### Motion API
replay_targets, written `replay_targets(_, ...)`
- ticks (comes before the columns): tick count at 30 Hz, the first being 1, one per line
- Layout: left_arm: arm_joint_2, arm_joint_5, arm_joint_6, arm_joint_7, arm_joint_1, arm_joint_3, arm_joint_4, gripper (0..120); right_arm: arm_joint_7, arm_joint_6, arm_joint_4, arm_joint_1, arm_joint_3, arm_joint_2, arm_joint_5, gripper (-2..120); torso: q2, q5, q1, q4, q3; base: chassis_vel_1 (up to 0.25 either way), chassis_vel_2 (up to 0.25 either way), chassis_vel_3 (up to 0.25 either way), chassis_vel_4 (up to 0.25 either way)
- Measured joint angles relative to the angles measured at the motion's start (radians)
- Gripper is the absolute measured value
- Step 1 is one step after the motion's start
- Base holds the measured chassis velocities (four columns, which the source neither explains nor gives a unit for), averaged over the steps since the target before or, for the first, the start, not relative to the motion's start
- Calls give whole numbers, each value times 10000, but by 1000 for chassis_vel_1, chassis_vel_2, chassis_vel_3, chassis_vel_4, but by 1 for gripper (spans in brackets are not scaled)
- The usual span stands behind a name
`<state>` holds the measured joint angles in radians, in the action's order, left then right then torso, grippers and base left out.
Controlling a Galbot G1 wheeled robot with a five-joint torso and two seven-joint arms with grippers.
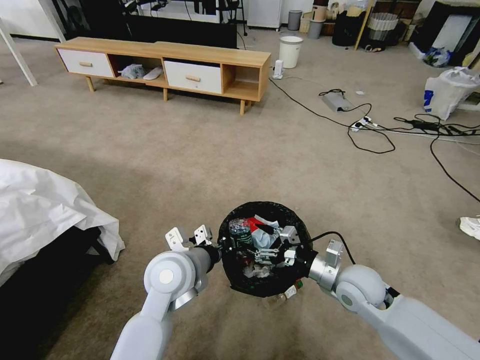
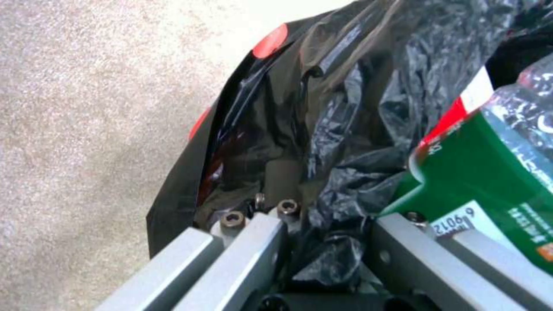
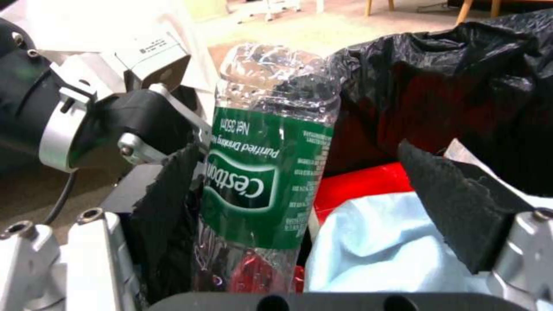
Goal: Pick up the trash bin and place the garbage on the floor into it.
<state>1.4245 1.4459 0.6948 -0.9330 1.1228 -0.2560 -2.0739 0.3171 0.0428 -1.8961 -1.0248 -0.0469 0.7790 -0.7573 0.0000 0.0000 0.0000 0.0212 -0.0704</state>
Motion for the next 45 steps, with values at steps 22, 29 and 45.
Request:
replay_targets(22, -1, -90, 0, 44, 52, -36, 116, 0, 3, -6, -539, -30, 352, -270, -323, 90, 0, 0, 0, -1, 0, 0, 0, 0, 0)
replay_targets(29, -32, -161, 7, 93, 201, -196, 72, 0, -56, 41, -1046, -119, 733, -637, -616, 91, 0, 0, 0, 0, 0, 0, 0, 0, 0)
replay_targets(45, -477, -884, -19, 647, 1277, -821, -338, 0, -108, 49, -1751, -780, 2050, -1194, -913, 100, 0, 0, 0, 0, 0, 0, 0, 0, 0)
